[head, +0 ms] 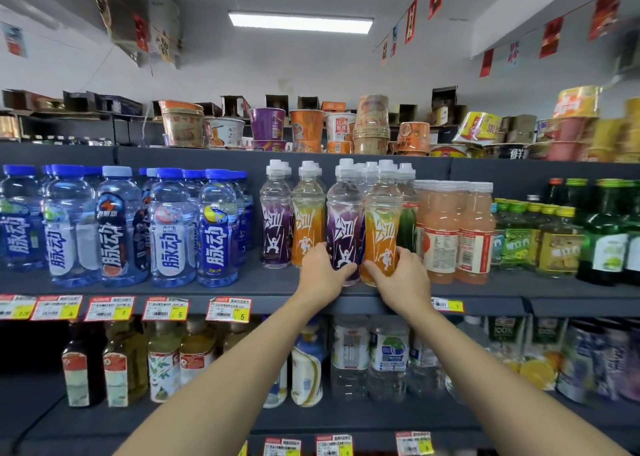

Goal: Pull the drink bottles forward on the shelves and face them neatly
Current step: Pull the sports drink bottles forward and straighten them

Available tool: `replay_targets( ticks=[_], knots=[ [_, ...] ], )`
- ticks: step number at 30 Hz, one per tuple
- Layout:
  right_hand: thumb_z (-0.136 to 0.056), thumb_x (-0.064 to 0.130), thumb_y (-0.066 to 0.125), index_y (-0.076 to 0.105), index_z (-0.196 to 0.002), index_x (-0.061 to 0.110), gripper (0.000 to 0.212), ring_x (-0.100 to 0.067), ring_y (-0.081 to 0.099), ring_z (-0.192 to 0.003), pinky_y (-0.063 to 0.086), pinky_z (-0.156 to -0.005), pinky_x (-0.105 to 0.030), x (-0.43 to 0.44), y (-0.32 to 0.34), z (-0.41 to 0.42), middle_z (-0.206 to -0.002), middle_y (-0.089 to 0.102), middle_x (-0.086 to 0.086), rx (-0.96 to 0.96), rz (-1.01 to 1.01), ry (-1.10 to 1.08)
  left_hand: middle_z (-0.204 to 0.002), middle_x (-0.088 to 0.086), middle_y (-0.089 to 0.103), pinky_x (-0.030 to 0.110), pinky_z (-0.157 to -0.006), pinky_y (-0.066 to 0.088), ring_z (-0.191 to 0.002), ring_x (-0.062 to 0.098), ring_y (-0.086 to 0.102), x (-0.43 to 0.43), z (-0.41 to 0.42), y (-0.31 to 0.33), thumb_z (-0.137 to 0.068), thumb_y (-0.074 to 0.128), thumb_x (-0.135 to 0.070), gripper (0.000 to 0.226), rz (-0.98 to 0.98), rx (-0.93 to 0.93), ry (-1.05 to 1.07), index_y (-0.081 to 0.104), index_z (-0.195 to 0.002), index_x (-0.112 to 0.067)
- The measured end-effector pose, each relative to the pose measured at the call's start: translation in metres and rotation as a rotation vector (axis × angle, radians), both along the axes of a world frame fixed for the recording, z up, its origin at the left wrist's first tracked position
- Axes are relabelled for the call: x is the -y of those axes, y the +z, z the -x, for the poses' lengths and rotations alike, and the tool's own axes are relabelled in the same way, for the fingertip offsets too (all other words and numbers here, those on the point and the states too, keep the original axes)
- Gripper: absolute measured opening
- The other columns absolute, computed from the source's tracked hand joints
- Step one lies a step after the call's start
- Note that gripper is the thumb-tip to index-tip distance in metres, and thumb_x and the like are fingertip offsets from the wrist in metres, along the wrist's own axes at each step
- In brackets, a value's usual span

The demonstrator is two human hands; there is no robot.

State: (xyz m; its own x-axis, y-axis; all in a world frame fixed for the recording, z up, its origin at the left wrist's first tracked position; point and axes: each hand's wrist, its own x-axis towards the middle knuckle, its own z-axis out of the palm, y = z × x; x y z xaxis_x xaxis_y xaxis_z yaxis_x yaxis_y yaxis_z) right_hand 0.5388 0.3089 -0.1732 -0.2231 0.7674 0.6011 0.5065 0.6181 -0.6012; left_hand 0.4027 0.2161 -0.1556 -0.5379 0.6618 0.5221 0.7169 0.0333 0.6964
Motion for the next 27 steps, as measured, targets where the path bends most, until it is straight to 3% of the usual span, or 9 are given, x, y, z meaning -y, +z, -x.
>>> replay_targets(
  ticks=[5,9,14,21,25,27],
  knots=[
    [-0.084,0.063,0.067,0.057,-0.128,0.014,0.067,-0.025,0.059,-0.112,0.048,-0.091,-0.038,0.002,0.002,0.004,-0.119,0.062,-0.004,0.050,-0.010,0.010,-0.122,0.007,0.066,0.023,-0.087,0.044,-0.114,0.022,0.061,0.008,0.013,0.000,-0.082,0.081,-0.036,0.061,0.011,0.003,0.003,0.055,-0.129,-0.006],
    [-0.082,0.066,0.067,0.057,-0.130,0.014,0.071,-0.023,0.060,-0.114,0.051,-0.092,-0.038,0.013,0.003,0.022,-0.121,0.065,-0.002,0.054,-0.010,0.034,-0.129,0.009,0.063,0.033,-0.103,0.045,-0.121,0.024,0.057,0.023,0.030,0.003,-0.083,0.080,-0.036,0.068,0.038,-0.014,0.028,0.052,-0.136,-0.004],
    [-0.077,0.068,0.071,0.055,-0.130,0.013,0.078,-0.023,0.059,-0.114,0.049,-0.093,-0.037,0.035,0.003,0.055,-0.122,0.063,-0.004,0.026,-0.010,0.062,-0.113,0.005,0.069,0.028,-0.089,0.049,-0.105,0.019,0.064,0.048,0.060,0.001,-0.082,0.079,-0.031,0.046,0.017,-0.002,0.083,0.061,-0.120,-0.011],
    [-0.074,0.067,0.075,0.049,-0.132,0.014,0.083,-0.021,0.059,-0.114,0.051,-0.095,-0.042,0.050,0.006,0.084,-0.126,0.059,-0.003,0.034,0.058,0.178,-0.116,-0.001,0.068,0.012,-0.075,0.039,-0.091,0.004,0.055,0.073,0.092,-0.005,-0.085,0.077,-0.033,0.051,0.005,-0.015,0.080,0.058,-0.128,-0.015],
    [-0.078,0.053,0.078,0.044,-0.142,0.015,0.082,-0.018,0.058,-0.116,0.048,-0.102,-0.040,0.042,0.008,0.079,-0.132,0.059,-0.002,0.060,0.115,0.345,-0.104,-0.009,0.065,0.005,-0.065,0.034,-0.089,0.004,0.058,0.078,0.099,-0.015,-0.086,0.076,-0.038,0.044,-0.038,-0.047,0.084,0.062,-0.122,-0.018],
    [-0.082,0.045,0.078,0.043,-0.145,0.017,0.078,-0.013,0.059,-0.111,0.047,-0.098,-0.032,0.040,0.008,0.076,-0.132,0.061,0.000,0.084,0.115,0.387,-0.104,-0.009,0.065,0.010,-0.071,0.037,-0.093,0.007,0.060,0.077,0.100,-0.019,-0.086,0.075,-0.039,0.040,-0.059,-0.067,0.093,0.064,-0.118,-0.018]
  ],
)
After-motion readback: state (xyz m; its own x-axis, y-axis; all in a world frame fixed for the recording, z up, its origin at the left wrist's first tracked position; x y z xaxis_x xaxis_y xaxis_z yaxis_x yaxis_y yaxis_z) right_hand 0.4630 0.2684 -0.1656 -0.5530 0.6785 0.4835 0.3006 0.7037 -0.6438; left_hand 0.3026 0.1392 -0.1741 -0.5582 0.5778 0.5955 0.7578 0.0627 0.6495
